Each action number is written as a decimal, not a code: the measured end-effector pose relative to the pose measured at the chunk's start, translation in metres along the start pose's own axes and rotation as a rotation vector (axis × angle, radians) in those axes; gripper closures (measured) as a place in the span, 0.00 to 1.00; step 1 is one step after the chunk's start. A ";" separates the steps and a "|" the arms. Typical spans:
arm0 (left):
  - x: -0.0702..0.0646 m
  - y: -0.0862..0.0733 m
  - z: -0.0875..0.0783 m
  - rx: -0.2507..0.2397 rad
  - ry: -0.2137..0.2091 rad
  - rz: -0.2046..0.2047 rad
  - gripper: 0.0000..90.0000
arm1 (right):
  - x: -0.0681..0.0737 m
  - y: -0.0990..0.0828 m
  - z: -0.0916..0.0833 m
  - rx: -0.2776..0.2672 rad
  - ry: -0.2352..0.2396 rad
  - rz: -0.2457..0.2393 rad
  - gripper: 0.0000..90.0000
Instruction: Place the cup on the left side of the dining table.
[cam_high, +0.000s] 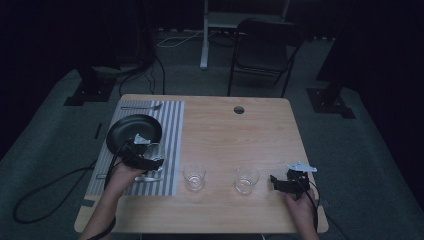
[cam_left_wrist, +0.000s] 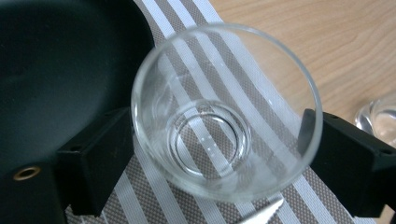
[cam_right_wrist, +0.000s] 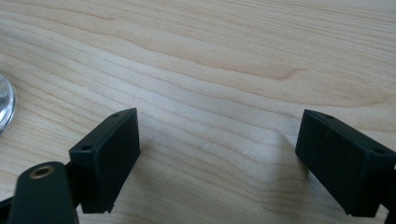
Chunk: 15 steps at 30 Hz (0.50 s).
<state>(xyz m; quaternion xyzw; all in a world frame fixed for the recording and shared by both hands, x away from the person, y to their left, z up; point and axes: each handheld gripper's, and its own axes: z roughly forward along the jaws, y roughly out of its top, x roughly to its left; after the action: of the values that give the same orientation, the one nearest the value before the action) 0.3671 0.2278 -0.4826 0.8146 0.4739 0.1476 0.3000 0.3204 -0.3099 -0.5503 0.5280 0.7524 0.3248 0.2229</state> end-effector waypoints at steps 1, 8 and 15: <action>-0.001 -0.002 0.000 -0.002 0.003 0.008 0.12 | 0.000 0.000 0.000 0.000 0.000 0.000 0.15; -0.001 -0.017 -0.005 -0.061 0.025 -0.012 0.12 | 0.000 0.000 0.000 0.000 0.000 0.000 0.15; 0.000 -0.030 -0.006 -0.048 0.038 -0.036 0.12 | 0.000 0.000 0.000 0.000 0.000 0.000 0.15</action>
<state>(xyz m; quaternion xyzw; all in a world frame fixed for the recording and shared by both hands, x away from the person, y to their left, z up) 0.3431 0.2410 -0.4971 0.7954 0.4906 0.1690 0.3130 0.3204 -0.3099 -0.5503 0.5281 0.7523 0.3248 0.2229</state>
